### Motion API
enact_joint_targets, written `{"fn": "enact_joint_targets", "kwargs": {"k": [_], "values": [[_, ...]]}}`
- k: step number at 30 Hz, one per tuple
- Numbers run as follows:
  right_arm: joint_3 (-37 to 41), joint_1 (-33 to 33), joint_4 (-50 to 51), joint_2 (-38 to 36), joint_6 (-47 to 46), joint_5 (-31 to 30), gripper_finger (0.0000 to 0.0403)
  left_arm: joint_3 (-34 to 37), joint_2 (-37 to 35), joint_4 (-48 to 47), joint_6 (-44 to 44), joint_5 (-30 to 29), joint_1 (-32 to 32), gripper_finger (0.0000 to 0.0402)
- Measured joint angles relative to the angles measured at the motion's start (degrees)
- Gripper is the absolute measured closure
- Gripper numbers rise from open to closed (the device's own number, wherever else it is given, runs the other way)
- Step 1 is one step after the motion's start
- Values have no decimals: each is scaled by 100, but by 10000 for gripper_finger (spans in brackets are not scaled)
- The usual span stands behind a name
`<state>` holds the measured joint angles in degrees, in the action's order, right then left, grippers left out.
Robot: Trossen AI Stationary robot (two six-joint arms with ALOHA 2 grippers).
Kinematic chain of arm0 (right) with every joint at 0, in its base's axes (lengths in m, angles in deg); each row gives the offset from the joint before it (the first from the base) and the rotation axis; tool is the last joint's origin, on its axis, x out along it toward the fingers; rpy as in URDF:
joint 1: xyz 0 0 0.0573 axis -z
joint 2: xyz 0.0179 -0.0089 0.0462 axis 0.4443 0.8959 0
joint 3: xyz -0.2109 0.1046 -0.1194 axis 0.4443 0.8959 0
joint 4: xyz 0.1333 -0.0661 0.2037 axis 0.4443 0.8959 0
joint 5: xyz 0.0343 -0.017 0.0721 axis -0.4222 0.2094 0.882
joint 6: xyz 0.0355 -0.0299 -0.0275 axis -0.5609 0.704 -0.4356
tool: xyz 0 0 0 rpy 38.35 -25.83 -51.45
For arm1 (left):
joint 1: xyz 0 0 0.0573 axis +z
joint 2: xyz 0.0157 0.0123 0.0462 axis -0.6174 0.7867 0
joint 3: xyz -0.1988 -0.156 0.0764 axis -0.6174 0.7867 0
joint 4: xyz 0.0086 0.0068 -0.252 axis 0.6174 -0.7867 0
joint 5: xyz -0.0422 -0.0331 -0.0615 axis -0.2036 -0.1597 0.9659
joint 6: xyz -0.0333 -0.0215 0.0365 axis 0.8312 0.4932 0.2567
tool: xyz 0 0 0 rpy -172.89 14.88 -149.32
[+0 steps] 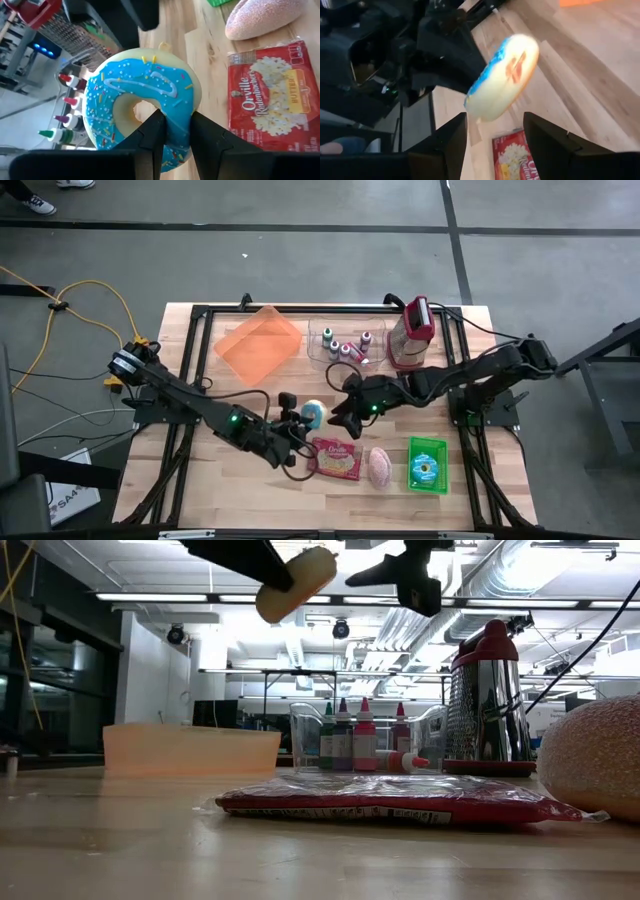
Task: Pick & Place Food Item
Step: Put the light blue donut into the green bin
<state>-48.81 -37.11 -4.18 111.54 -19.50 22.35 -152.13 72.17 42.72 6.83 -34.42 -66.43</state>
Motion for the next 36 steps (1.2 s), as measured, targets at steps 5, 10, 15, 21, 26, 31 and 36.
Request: {"fn": "enact_joint_targets", "kwargs": {"k": [5,10,15,21,26,31,36], "values": [[0,134,5,2,2,-30,220,0,31,8,74,-11,14,326],[0,240,7,2,2,17,220,0,56,22,260,-30,80,326],[0,268,-72,2,4,21,220,2,89,25,337,-56,207,326],[0,268,-212,2,112,6,220,2,98,43,334,-45,339,326],[0,270,-199,2,153,-93,220,2,98,124,311,-45,350,326],[0,308,-100,2,155,-95,220,2,98,205,311,-48,307,326],[0,329,93,2,155,-114,220,2,98,236,315,-58,252,326]]}}
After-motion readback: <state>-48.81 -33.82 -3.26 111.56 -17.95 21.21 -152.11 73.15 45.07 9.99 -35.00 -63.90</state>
